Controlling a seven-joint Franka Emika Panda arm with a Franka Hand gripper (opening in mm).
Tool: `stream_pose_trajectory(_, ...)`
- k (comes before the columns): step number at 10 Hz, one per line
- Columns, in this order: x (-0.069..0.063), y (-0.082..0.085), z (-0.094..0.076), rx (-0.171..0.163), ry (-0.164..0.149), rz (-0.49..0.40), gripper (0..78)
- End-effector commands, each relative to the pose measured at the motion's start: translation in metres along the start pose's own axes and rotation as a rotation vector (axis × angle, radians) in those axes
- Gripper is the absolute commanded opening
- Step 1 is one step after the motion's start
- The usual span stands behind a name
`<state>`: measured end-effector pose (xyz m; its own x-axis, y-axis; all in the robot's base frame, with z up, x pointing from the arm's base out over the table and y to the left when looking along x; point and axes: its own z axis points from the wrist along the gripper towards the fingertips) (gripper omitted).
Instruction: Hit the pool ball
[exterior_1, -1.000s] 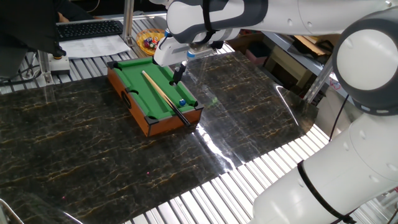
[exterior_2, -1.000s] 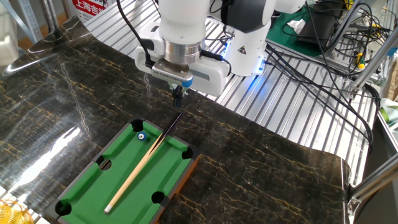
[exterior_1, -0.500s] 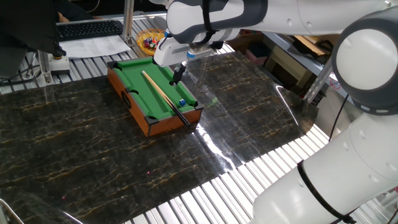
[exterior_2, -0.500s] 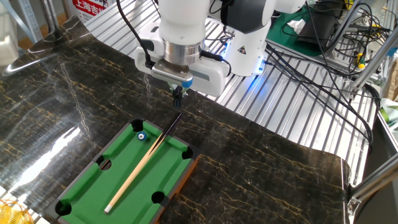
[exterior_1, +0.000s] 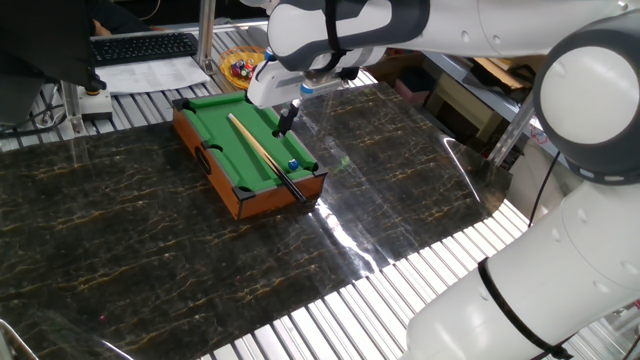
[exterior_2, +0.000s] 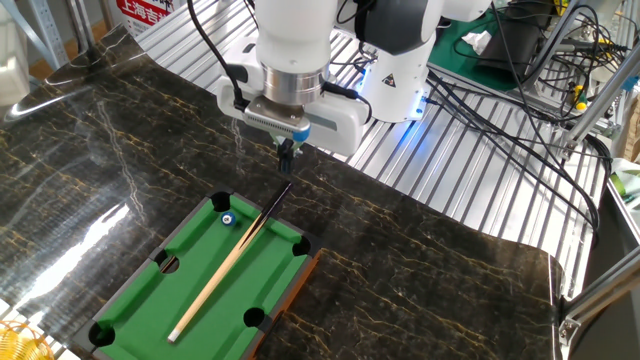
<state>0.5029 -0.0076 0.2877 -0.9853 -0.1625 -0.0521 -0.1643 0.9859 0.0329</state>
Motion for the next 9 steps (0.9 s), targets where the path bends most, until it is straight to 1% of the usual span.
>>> stream_pose_trajectory(1,-0.0009,-0.0001,0.0002,0.003,-0.005,0.000,0.0)
stream_pose_trajectory(9,-0.0010,-0.0025,0.0018,0.004,-0.005,-0.007,0.0)
